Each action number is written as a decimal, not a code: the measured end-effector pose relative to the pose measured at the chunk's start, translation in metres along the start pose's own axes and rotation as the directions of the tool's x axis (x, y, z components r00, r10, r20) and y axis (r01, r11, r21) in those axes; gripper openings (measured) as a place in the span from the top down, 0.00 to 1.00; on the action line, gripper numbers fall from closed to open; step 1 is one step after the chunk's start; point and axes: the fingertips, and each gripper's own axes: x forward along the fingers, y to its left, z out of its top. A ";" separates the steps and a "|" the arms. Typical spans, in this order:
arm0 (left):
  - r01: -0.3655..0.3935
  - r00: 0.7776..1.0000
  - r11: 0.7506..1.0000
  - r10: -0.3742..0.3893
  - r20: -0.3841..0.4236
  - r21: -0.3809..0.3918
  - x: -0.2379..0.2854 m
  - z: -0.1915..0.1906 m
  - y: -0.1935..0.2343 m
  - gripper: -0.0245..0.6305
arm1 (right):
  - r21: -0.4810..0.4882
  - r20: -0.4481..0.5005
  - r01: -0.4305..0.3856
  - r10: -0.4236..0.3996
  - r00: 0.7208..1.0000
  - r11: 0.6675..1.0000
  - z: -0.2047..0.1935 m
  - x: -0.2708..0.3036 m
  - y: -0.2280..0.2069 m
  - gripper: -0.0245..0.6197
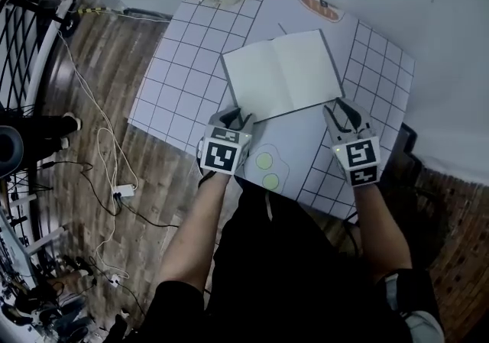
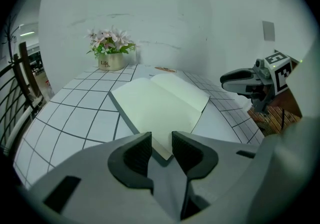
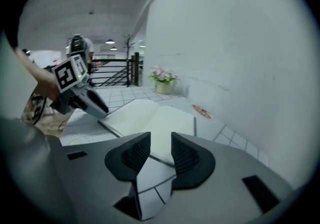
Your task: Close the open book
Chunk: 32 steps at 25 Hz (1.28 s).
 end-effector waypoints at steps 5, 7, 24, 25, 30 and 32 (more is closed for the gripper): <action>-0.003 1.000 1.000 0.003 -0.006 -0.024 -0.007 -0.009 -0.003 0.77 | -0.381 -0.083 -0.244 0.230 0.970 0.892 0.014 0.035 0.088 0.69; -0.003 1.000 1.000 0.002 -0.010 -0.031 -0.007 -0.014 -0.006 0.77 | -0.476 -0.132 -0.282 0.249 0.960 0.833 0.008 0.049 0.105 0.68; -0.024 1.000 0.994 0.022 -0.021 -0.110 -0.003 -0.036 -0.009 0.77 | -0.747 -0.333 -0.438 0.289 0.897 0.499 -0.014 0.089 0.137 0.86; -0.025 0.999 0.994 0.022 -0.024 -0.109 -0.002 -0.036 -0.010 0.77 | -0.755 -0.319 -0.421 0.280 0.905 0.502 -0.013 0.090 0.136 0.88; -0.034 0.999 0.994 0.031 -0.033 -0.103 -0.001 -0.030 -0.005 0.77 | -0.775 -0.218 -0.314 0.235 0.947 0.548 0.006 0.093 0.125 0.96; -0.030 0.999 0.995 0.027 -0.033 -0.091 0.006 -0.025 -0.001 0.76 | -0.759 -0.166 -0.253 0.198 0.966 0.600 0.017 0.094 0.111 0.96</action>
